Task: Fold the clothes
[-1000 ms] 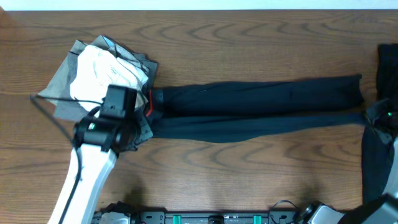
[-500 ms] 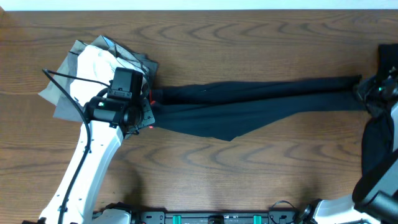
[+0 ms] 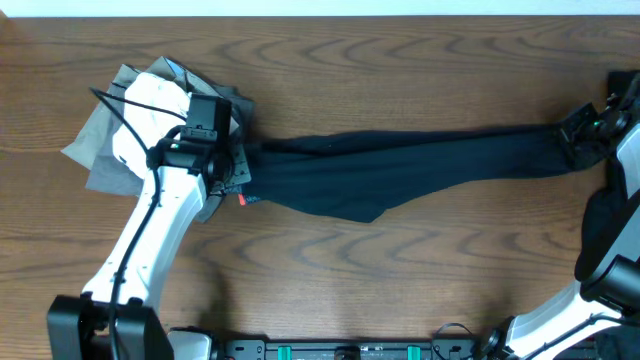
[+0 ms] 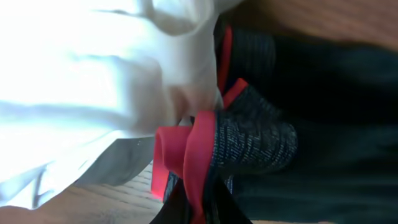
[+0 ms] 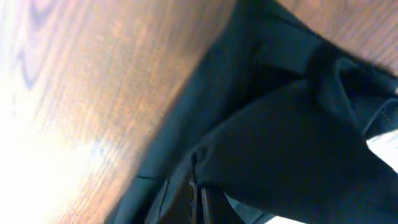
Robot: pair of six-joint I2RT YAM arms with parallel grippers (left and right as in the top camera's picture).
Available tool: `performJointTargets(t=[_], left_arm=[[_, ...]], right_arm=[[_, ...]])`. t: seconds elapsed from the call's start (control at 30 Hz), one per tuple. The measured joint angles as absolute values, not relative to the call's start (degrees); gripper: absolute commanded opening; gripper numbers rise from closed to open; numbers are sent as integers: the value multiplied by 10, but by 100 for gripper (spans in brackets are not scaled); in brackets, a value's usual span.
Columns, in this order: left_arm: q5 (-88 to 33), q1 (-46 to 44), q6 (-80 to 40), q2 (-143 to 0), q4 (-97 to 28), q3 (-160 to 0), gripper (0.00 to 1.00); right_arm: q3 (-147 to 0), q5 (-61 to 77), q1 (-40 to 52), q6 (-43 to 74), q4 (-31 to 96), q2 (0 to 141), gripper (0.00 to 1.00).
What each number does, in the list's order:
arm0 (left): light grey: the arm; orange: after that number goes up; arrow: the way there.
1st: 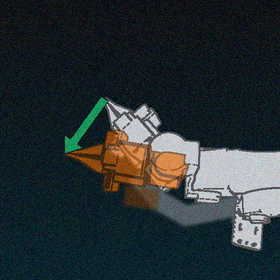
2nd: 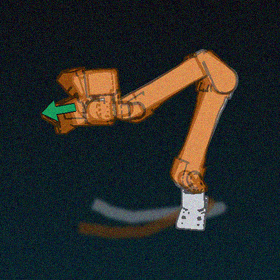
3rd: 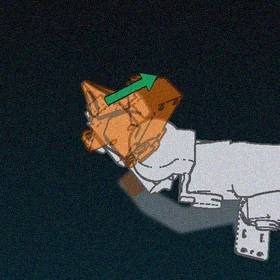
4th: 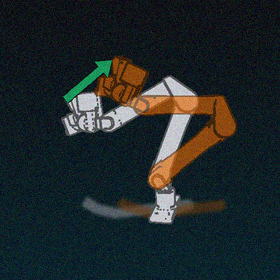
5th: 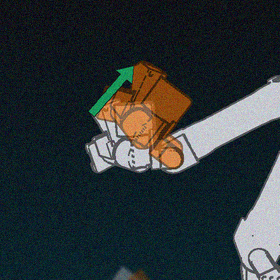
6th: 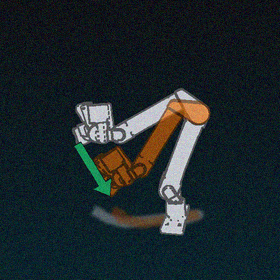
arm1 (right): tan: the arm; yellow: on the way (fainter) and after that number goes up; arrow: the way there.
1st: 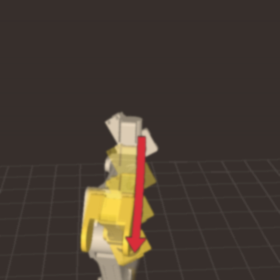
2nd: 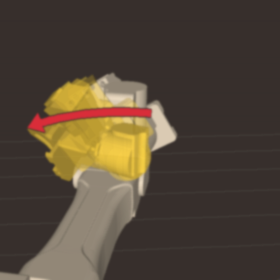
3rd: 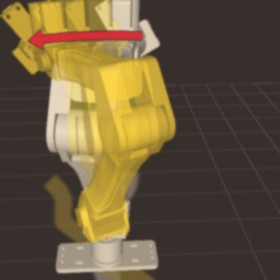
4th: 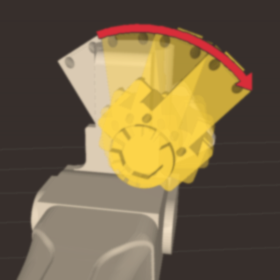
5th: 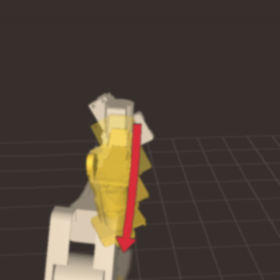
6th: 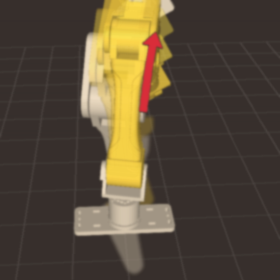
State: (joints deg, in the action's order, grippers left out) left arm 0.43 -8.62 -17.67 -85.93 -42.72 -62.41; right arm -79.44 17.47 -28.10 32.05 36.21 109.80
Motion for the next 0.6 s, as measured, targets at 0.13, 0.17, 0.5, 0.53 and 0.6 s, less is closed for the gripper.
performJointTargets(t=[0.13, 0.17, 0.5, 0.53, 0.6], left_arm=[[4, -86, -174, -861, -446, -627, 6], [4, -86, -173, -861, -458, -631, 6], [4, -86, -161, -814, -553, -674, 6], [4, -86, -160, -806, -562, -674, 6], [4, -86, -160, -795, -578, -674, 6]], right_arm=[[-816, 176, -282, 314, 416, 1098, 1], [-828, 176, -283, 310, 438, 1098, 1], [-935, 157, -283, 247, 620, 1096, 1], [-936, 153, -283, 242, 629, 1095, 1], [-936, 147, -284, 232, 646, 1092, 1]])
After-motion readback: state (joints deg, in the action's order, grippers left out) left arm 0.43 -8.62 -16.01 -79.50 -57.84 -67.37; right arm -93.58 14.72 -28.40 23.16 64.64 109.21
